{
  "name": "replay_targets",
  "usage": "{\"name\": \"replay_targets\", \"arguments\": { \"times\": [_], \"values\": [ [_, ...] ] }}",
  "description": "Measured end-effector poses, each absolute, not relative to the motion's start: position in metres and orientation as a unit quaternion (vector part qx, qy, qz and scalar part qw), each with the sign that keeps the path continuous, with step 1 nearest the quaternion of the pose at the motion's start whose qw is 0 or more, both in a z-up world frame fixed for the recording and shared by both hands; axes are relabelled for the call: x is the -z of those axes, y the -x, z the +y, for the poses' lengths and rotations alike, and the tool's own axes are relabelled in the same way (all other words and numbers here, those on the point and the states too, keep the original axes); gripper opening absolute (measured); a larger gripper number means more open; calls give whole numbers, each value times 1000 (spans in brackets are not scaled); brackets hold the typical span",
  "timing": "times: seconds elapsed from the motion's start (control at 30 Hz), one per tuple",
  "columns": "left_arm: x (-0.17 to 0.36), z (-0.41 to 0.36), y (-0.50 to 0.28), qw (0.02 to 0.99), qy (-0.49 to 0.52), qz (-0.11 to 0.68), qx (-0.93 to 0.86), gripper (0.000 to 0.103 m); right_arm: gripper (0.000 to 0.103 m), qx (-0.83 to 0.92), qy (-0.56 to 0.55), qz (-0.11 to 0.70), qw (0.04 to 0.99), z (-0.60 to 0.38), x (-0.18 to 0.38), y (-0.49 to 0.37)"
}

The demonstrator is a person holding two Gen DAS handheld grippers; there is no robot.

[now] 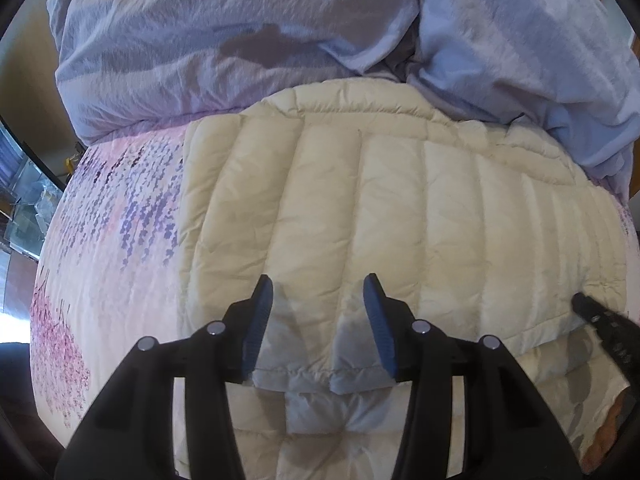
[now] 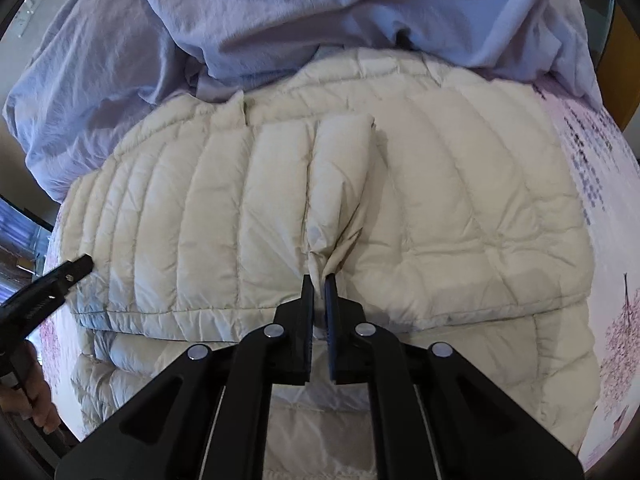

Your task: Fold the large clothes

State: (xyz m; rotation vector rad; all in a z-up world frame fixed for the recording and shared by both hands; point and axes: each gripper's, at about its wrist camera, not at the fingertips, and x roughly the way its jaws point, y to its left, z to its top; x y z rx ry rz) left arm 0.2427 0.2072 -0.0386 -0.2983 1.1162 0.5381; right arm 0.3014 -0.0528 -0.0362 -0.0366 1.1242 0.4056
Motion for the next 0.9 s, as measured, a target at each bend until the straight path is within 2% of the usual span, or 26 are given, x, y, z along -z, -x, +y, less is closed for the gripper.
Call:
{"name": "replay_targets", "arguments": {
  "times": [0.07,0.13,0.4,0.67,0.9],
  "values": [
    [42,211,-241,800,138,524,-258,51,34,-186,21,512,839,-54,26,-302],
    [46,215,-239,796,139,526,-264,52,41,-187,17,494,849,-53,18,-303],
    [58,222,-237,792,141,530,-269,52,40,-233,56,477,845,-17,14,-307],
    [73,224,-239,785,144,538,-271,56,36,-220,88,536,810,-8,60,-314],
    [85,224,-246,781,142,544,-273,57,37,-216,104,532,812,-4,69,-313]
  ]
}}
